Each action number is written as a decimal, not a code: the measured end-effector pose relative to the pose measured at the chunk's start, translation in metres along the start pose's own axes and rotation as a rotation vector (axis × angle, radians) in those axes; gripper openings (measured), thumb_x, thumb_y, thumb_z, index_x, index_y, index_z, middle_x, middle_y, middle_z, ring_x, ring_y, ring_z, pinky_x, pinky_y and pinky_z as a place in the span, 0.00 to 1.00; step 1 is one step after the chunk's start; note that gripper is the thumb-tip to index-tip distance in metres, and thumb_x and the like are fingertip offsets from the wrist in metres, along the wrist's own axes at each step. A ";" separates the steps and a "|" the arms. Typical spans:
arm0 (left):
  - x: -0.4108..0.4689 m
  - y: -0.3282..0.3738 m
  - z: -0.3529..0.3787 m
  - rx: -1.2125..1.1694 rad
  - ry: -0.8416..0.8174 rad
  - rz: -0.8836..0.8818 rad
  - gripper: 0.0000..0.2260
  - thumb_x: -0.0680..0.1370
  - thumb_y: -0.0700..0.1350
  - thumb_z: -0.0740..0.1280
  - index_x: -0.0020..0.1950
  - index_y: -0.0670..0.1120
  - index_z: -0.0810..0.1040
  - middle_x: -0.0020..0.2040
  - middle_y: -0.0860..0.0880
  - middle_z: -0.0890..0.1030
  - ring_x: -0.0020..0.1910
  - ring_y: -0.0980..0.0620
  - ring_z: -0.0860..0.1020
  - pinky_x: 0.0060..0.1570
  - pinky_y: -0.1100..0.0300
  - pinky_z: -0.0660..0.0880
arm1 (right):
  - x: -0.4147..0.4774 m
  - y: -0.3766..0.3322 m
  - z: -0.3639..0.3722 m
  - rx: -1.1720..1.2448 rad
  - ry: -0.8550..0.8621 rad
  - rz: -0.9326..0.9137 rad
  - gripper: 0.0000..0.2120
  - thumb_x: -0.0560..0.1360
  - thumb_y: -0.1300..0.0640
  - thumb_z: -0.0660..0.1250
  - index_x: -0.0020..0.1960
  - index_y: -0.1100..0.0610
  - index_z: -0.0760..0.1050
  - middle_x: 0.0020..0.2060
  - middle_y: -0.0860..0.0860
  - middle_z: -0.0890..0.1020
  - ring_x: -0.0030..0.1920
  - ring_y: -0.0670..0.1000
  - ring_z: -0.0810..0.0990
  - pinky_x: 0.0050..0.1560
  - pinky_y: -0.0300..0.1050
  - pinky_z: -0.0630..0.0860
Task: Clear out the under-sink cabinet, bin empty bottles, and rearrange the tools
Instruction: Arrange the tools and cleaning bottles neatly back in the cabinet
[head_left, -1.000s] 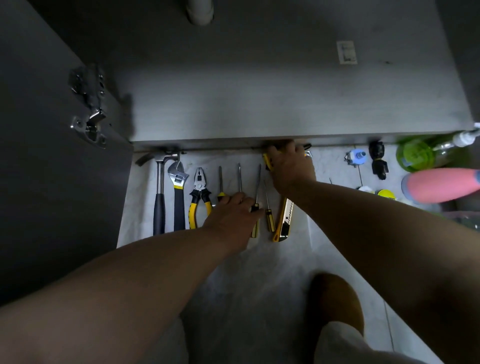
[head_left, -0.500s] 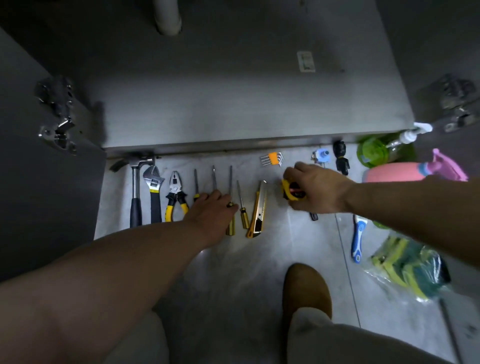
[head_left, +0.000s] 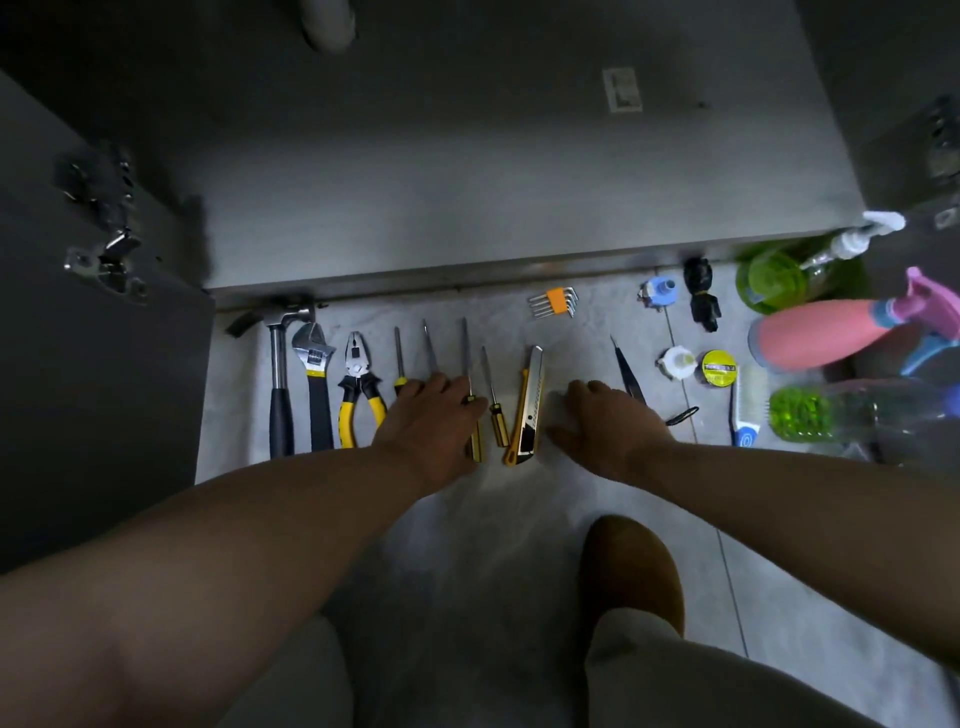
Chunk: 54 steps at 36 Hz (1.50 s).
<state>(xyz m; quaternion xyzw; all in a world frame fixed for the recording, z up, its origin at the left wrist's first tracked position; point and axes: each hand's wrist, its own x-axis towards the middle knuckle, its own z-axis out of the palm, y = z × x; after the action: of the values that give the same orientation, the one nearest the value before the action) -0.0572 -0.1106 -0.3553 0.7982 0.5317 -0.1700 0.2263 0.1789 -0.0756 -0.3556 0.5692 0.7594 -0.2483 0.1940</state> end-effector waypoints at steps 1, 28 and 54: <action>0.000 0.002 0.000 0.009 0.003 -0.007 0.35 0.76 0.61 0.68 0.80 0.51 0.62 0.75 0.47 0.66 0.73 0.44 0.64 0.71 0.47 0.63 | 0.005 -0.007 0.001 0.051 -0.042 0.021 0.23 0.77 0.37 0.63 0.61 0.54 0.70 0.51 0.52 0.78 0.49 0.53 0.79 0.45 0.48 0.77; 0.005 0.020 -0.010 0.022 0.098 0.002 0.33 0.75 0.58 0.69 0.77 0.51 0.64 0.69 0.45 0.67 0.68 0.43 0.66 0.65 0.49 0.63 | -0.017 0.027 0.000 -0.119 0.241 0.057 0.20 0.77 0.43 0.63 0.63 0.55 0.72 0.55 0.56 0.72 0.55 0.58 0.72 0.50 0.53 0.76; 0.021 0.047 -0.006 0.032 -0.042 0.129 0.31 0.83 0.44 0.61 0.83 0.49 0.52 0.83 0.41 0.46 0.80 0.40 0.56 0.78 0.50 0.54 | -0.045 0.052 0.011 -0.232 0.003 -0.136 0.37 0.72 0.43 0.69 0.75 0.52 0.58 0.67 0.54 0.65 0.63 0.57 0.69 0.52 0.51 0.78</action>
<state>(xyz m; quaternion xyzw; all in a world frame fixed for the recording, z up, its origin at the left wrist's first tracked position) -0.0058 -0.1064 -0.3528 0.8305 0.4716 -0.1802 0.2353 0.2410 -0.1045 -0.3465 0.4906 0.8200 -0.1707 0.2402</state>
